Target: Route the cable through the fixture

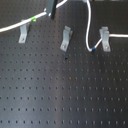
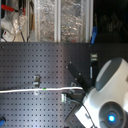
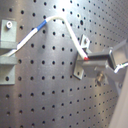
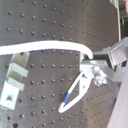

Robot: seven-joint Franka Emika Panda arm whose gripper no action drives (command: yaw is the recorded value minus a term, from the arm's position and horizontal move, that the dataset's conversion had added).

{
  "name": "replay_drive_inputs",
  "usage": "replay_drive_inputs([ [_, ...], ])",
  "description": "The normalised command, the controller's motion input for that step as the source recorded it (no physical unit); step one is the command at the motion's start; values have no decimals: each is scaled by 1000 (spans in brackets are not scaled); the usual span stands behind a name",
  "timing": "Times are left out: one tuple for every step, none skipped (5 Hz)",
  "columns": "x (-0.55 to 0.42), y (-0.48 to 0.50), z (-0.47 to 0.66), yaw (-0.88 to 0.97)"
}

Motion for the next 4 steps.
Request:
replay_drive_inputs([
  [-9,9,0,0],
  [-9,-39,2,-40],
  [-118,386,81,-574],
  [-222,450,139,-454],
])
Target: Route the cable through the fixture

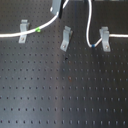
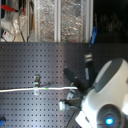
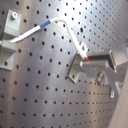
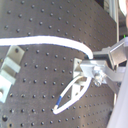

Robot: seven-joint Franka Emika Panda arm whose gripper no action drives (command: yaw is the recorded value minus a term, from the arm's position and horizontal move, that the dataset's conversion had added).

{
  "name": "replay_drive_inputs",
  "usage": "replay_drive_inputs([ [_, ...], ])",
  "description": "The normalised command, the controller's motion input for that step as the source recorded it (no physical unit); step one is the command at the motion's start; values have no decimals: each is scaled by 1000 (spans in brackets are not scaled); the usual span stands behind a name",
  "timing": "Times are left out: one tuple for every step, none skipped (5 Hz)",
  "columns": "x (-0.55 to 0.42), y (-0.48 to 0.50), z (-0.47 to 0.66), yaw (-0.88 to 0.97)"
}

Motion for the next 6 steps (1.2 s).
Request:
replay_drive_inputs([
  [-280,464,131,-343],
  [-449,359,100,-123],
  [-390,216,135,-223],
  [-399,188,222,-480],
  [-142,247,268,-751],
  [-217,267,365,-691],
])
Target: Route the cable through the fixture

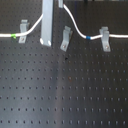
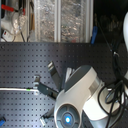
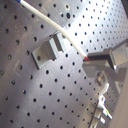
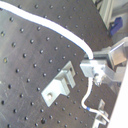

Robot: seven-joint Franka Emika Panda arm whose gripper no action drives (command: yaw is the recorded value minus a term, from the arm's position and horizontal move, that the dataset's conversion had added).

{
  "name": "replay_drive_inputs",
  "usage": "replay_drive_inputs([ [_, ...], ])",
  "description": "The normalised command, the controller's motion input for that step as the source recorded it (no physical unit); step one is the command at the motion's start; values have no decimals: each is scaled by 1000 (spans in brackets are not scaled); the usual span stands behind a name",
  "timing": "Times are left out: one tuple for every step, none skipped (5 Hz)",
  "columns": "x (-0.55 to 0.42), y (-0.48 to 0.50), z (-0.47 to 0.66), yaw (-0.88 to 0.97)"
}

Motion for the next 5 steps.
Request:
replay_drive_inputs([
  [-102,238,318,-411],
  [-166,177,347,-363],
  [2,-43,22,0],
  [23,-285,510,-97],
  [-25,-158,522,-106],
])
